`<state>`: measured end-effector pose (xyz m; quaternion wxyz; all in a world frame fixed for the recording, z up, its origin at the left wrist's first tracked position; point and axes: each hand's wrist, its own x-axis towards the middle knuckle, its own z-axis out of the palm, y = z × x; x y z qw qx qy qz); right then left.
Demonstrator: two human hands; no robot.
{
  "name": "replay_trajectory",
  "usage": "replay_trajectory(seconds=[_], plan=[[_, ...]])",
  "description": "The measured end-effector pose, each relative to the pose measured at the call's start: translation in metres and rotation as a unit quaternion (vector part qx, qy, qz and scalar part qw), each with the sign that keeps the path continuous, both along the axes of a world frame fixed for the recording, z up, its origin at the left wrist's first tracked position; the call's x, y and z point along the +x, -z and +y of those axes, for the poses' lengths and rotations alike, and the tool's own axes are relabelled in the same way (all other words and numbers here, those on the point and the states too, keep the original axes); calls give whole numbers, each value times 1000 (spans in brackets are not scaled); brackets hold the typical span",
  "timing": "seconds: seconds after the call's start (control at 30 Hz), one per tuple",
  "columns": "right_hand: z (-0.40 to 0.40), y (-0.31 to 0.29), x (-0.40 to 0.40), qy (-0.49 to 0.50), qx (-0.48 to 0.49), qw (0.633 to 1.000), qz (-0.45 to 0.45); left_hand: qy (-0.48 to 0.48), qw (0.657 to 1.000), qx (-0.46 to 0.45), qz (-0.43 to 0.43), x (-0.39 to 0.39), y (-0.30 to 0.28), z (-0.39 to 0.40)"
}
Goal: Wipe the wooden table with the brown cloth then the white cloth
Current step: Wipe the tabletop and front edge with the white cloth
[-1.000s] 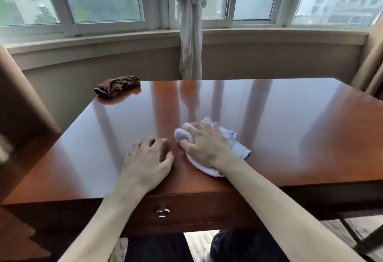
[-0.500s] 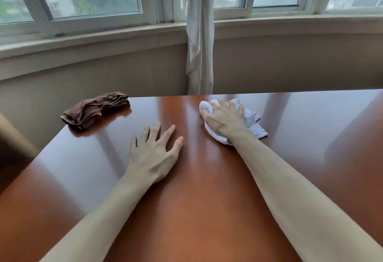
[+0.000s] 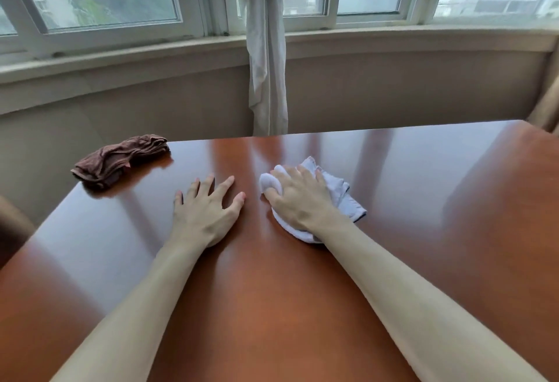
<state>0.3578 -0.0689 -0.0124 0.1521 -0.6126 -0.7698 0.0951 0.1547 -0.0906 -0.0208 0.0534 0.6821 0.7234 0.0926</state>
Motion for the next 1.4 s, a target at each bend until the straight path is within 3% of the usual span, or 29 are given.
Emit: replay_trajectory(seconds=[0.17,0.27,0.4,0.7,0.87,1.0,1.27,1.4], plan=[[-149,-2,3,-45,23,999,-6,5,1000,-17,4,-1,-3,-3],[-167,-1,7,-55,3,998,-10,6,1000,-21,-1,-1,-3,-4],[-101,-3,6,-22,0,1000,2,9,1000,-4,0,-3,1,-2],[151,-10,7,92,-6,995,-21,-3,1000,25,16,-3,7,3],[192,-8,3,115,-21,992,-43,-7,1000,26,11,-2,4,3],[133,-2,7,67,0,998,-18,-4,1000,12,-3,-2,1,0],[-112,-2,12,-39,4,999,-8,7,1000,-6,-7,-1,-5,-6],[-162,-1,19,-57,-7,998,-24,7,1000,-18,-2,-1,-9,-6]])
